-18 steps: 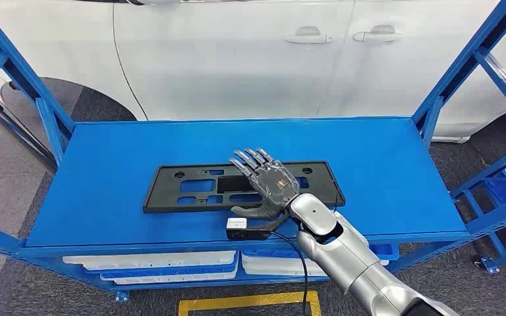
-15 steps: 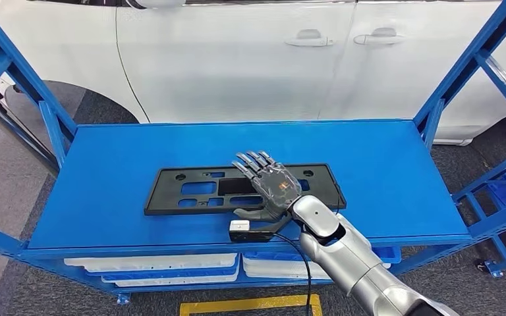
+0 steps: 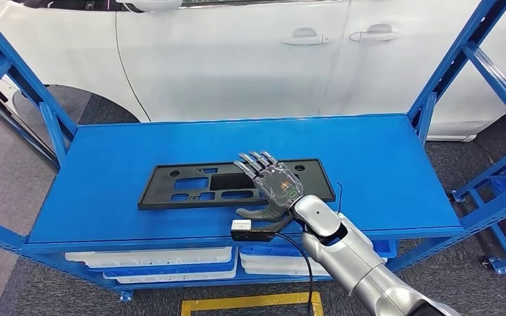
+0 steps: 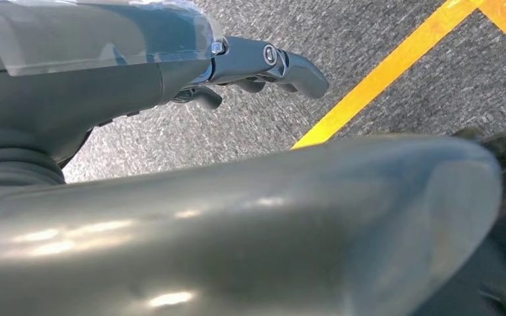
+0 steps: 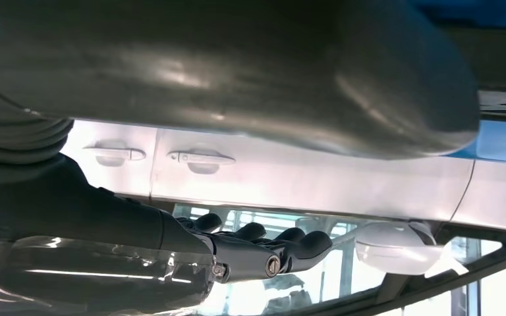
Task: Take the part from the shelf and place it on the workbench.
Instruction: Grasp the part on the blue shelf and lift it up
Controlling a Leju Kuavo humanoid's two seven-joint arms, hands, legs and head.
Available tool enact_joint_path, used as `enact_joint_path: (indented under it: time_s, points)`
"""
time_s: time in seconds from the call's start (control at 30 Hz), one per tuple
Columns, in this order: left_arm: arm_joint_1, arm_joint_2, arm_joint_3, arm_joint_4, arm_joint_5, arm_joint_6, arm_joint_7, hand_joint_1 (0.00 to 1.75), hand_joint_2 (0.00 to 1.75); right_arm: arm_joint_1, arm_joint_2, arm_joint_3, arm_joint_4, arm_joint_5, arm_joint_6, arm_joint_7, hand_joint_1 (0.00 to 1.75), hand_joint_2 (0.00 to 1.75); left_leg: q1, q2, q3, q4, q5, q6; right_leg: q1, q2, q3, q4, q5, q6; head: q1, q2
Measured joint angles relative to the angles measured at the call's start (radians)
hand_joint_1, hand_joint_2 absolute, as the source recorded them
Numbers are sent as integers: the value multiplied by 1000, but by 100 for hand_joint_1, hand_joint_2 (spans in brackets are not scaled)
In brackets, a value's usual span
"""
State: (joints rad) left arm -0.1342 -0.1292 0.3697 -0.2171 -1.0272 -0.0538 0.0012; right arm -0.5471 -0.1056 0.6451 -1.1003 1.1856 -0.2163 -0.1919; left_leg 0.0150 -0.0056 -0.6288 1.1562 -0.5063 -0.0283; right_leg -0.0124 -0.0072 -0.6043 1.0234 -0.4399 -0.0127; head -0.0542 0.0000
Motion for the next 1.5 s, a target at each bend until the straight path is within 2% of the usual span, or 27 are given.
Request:
enact_joint_path:
  time_s: [0.07, 0.2, 0.27, 0.33, 0.37, 0.4, 0.43, 0.47, 0.5, 0.57, 0.6, 0.7, 0.77, 0.87, 0.9, 0.93, 0.97, 1.03, 1.1, 1.17, 1.23, 1.3, 1.37, 1.4, 1.43, 1.47, 1.5]
  points:
    - [-2, 0, 0, 0, 0, 0, 0, 0, 0, -2, 0, 0, 0, 0, 0, 0, 0, 0, -2, -2, 66, -114, 28, 9, 2, 1, -5, 5, 4, 9, 0, 0]
    - [-3, 1, 1, 0, 1, 1, 0, 0, 0, -3, 0, 0, 0, 0, 0, 0, 0, 0, -5, -3, 68, -138, 41, 42, 2, 3, -12, 2, 11, 35, 0, 0]
    - [-4, 1, 1, 0, 2, 4, 0, 0, 0, -4, 0, 0, 0, 0, 0, -2, 0, 0, -2, -1, 62, -146, 53, 57, -1, 4, -35, 53, -31, 44, 0, 0]
    - [-4, 1, 1, 0, 3, 8, 0, 0, 0, -5, 0, 0, 2, 0, -1, -4, 0, 0, -4, 0, 51, -146, 61, 63, -1, 4, -87, 180, -109, 48, 0, 0]
    - [-4, 1, 1, 0, 4, 9, 1, 0, 0, -4, 0, 0, 3, 0, -1, -4, 0, 0, -5, 0, 46, -145, 65, 64, -1, 4, -112, 244, -137, 50, 0, 0]
    - [-3, 1, 1, 0, 4, 9, 2, 0, 0, -3, 0, 0, 5, 0, -1, -5, 0, 0, -7, 0, 40, -144, 67, 64, -1, 4, -125, 285, -149, 50, 0, 0]
    - [-2, 1, 2, 0, 4, 10, 3, 0, 0, -3, 0, 0, 7, 0, 0, -6, 0, 0, -8, 0, 36, -142, 70, 64, -1, 5, -117, 284, -139, 49, 0, 0]
    - [-1, 1, 2, 0, 4, 10, 4, 0, 0, -3, 0, 0, 8, 0, 0, -6, 0, 0, -8, -1, 34, -140, 71, 63, -1, 5, -89, 242, -113, 46, 0, 0]
    - [-1, 1, 2, 0, 4, 10, 5, 0, 0, -5, 0, 0, 9, 0, 0, -6, 0, 0, -9, -1, 33, -139, 72, 62, -1, 5, -44, 168, -80, 41, 0, 0]
    - [-1, 0, 2, 0, 4, 11, 6, 0, 0, -9, 2, 0, 10, 0, 0, -6, 0, 0, -12, -2, 31, -137, 74, 56, 4, 5, 30, 38, -43, 32, 0, 0]
    - [-1, 0, 2, 0, 4, 11, 6, 0, 0, -11, 2, 0, 10, 0, -1, -6, 0, 0, -12, -2, 30, -137, 76, 51, 7, 5, 46, 5, -38, 27, 0, 0]
    - [-1, -1, 2, 0, 4, 11, 6, 0, 0, -12, 4, 0, 11, 0, -1, -8, 0, 0, -12, -1, 28, -139, 80, 33, 8, 5, 47, -12, -33, 13, 0, 0]
    - [0, 0, 2, 0, 4, 12, 6, 0, 0, -13, 6, 0, 11, 0, -1, -8, 0, 0, -12, -1, 11, -102, 50, 21, 2, 3, 46, -22, -23, 0, 0, 0]
    - [2, 0, 2, 0, 5, 10, 6, 0, 0, -13, 9, 0, 12, 0, 0, -9, 0, 0, -8, 0, -65, 84, -54, 9, 2, 0, 40, -24, -14, -8, 0, 0]
    - [3, 0, 2, 0, 6, 8, 7, 0, 0, -12, 9, 0, 14, 0, 0, -9, 0, 0, -7, 0, -84, 133, -70, 6, 2, -1, 37, -23, -13, -8, 0, 0]
    - [4, 0, 2, 0, 7, 6, 8, 0, 0, -11, 9, 0, 16, 0, 0, -9, 0, 0, -6, 0, -84, 146, -64, 5, 2, -1, 35, -22, -12, -8, 0, 0]
    - [5, 0, 2, 0, 8, 5, 8, 0, 0, -10, 9, 0, 18, 0, 0, -9, 0, 0, -5, 0, -64, 115, -39, 4, 2, -1, 33, -20, -12, -8, 0, 0]
    - [4, 0, 2, 0, 8, 4, 9, 0, 0, -10, 9, 0, 19, 0, 0, -9, 0, 0, -3, 0, 16, -27, 23, 9, 3, -1, 31, -17, -13, -5, 0, 0]
    - [2, 0, 2, 0, 8, 3, 9, 0, 0, -11, 9, 0, 19, -1, 0, -9, 0, 0, -7, 0, 71, -129, 48, 18, 5, 1, 27, -15, -11, 3, 0, 0]
    - [2, 0, 2, 0, 7, 3, 9, 0, 0, -11, 9, 0, 19, -1, 0, -8, 0, 0, -11, -1, 75, -146, 48, 29, 7, 2, 23, -15, -5, 14, 0, 0]
    - [2, 0, 2, 0, 7, 2, 9, 0, 0, -10, 9, 0, 19, -1, 0, -8, 0, 0, -6, 1, 72, -154, 56, 42, 6, 3, 18, -5, -15, 25, 0, 0]
    - [0, -1, 2, 0, 7, 0, 9, 0, 0, -10, 9, -1, 19, -1, 1, -8, 0, 0, -2, 3, 66, -160, 68, 55, 5, 5, -10, 64, -67, 34, 0, 0]
    - [0, -2, 2, 0, 8, -1, 9, 0, 0, -6, 8, -1, 19, -1, 1, -8, 0, 0, -3, 4, 54, -159, 74, 60, 3, 6, -66, 198, -140, 39, 0, 0]
    - [0, -2, 2, 0, 8, -2, 9, 0, 0, -3, 8, -1, 19, -1, 1, -8, 0, 0, -4, 4, 48, -158, 77, 60, 1, 6, -88, 252, -160, 41, 0, 0]
    - [1, -2, 2, 0, 8, -2, 10, 0, 0, 0, 7, -1, 19, -1, 1, -7, 0, 0, -4, 4, 43, -157, 78, 60, 0, 6, -93, 274, -160, 43, 0, 0]
    - [1, -2, 2, 0, 8, -2, 10, 0, 0, 1, 7, -1, 19, -1, 1, -5, 0, 0, -4, 4, 39, -155, 80, 59, -2, 6, -79, 254, -141, 43, 0, 0]
    - [1, -3, 2, 0, 8, -2, 10, 0, 0, 2, 7, -1, 19, -1, 1, -4, 0, 0, -4, 3, 37, -152, 80, 57, -3, 6, -46, 196, -109, 43, 0, 0]
